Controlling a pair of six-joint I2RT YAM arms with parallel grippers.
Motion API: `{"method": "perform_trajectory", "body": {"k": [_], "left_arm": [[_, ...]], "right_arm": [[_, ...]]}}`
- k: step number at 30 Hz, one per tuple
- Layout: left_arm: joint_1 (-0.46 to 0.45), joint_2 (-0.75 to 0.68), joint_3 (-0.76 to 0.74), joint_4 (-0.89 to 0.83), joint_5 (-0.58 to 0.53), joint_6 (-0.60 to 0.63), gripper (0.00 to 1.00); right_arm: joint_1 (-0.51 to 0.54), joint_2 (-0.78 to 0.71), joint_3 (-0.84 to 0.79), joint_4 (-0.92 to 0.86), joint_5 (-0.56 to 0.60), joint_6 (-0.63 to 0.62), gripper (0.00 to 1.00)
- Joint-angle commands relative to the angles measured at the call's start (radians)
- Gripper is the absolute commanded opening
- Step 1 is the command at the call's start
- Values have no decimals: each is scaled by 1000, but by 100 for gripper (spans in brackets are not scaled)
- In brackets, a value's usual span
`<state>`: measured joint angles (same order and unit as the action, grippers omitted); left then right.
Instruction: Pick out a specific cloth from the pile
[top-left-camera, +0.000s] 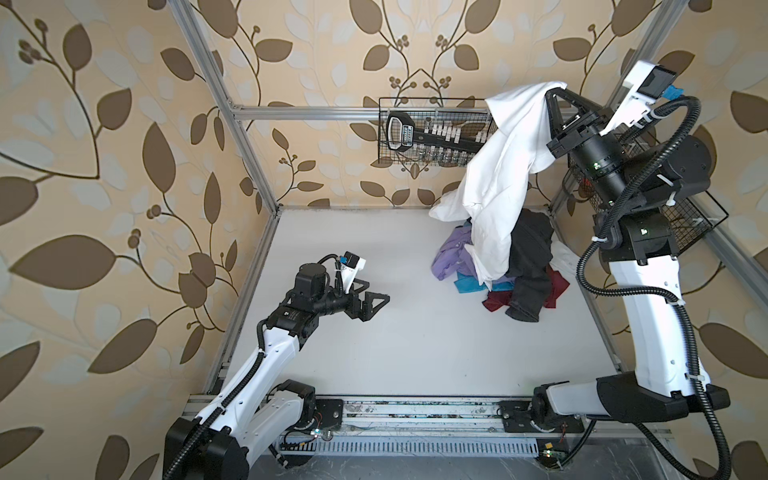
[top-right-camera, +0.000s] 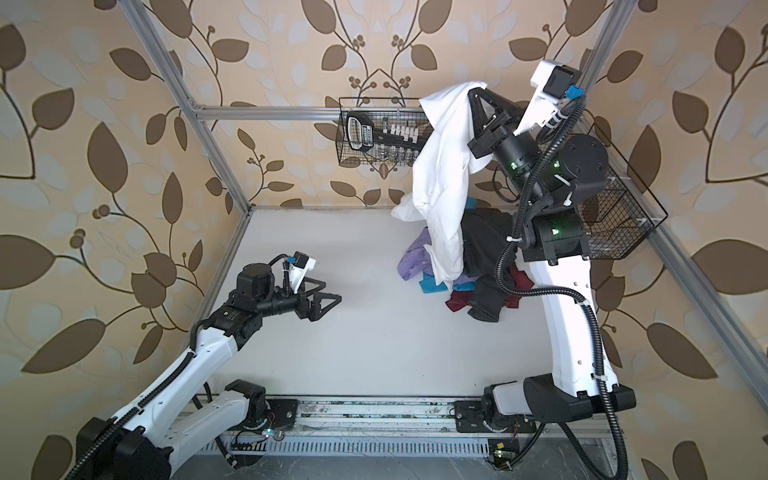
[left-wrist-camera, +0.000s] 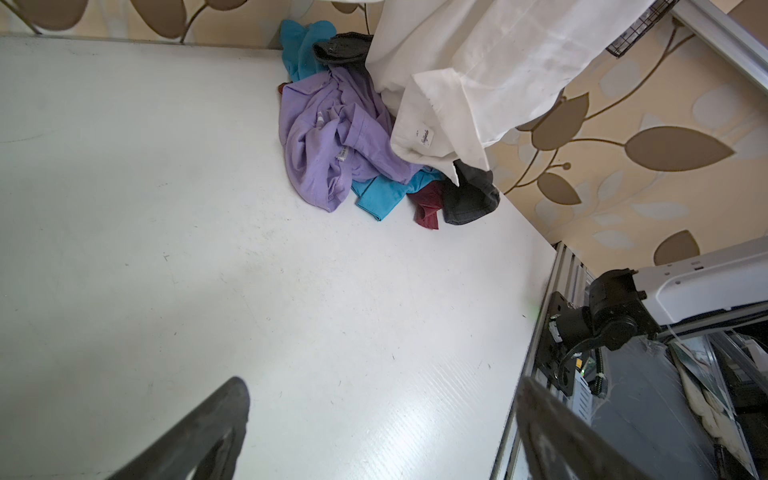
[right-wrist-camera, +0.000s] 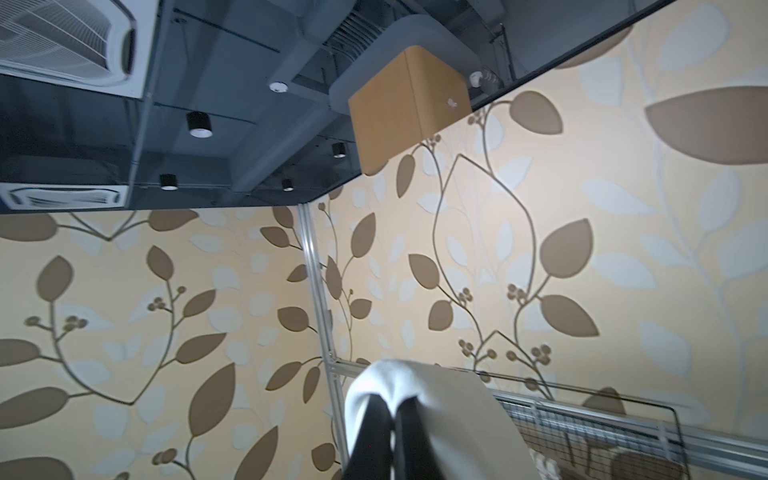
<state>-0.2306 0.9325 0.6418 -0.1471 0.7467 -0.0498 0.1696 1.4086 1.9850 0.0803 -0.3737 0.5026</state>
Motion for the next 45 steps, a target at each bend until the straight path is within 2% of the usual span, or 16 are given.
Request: {"method": "perform_trajectory", "body": {"k": [1,8,11,14,17,20,25,28,38,39,41,45], "left_arm": [[-8,-16,12,14,-5,30,99],[-9,-32,4,17,-20,30,99],[-9,-36,1,20,-25,34,99],[-9,-35,0,20,-29,38,99],[-9,-33,-1,18,-31,39,99],[-9,-32,0,18,-28,39,99],[-10,-30,2,19,-26,38,99],[-10,-32,1,17,-27,34,99],[-19,-34,1,14,-35,34,99],[-19,-35,1,14,-36,34,99],[-19,-33,1,14,-42,36,99],[-19,-27,2,11,-43,38,99]], "right_arm": [[70,17,1,121,-112,60,0],[208,33,-282,138,-135,25,0],[231,35,-397,53,-112,5,0],[253,26,-476,-130,-48,-59,0],[264,-47,-648,-175,9,-72,0],[271,-150,-816,-227,133,-96,0],[271,-239,-922,-449,347,-186,0],[269,-250,-986,-508,438,-200,0],[174,-129,-1096,-518,449,-185,0],[174,-121,-1102,-517,462,-181,7],[174,-114,-1125,-500,490,-172,30],[174,-117,-1165,-472,521,-162,36]]}}
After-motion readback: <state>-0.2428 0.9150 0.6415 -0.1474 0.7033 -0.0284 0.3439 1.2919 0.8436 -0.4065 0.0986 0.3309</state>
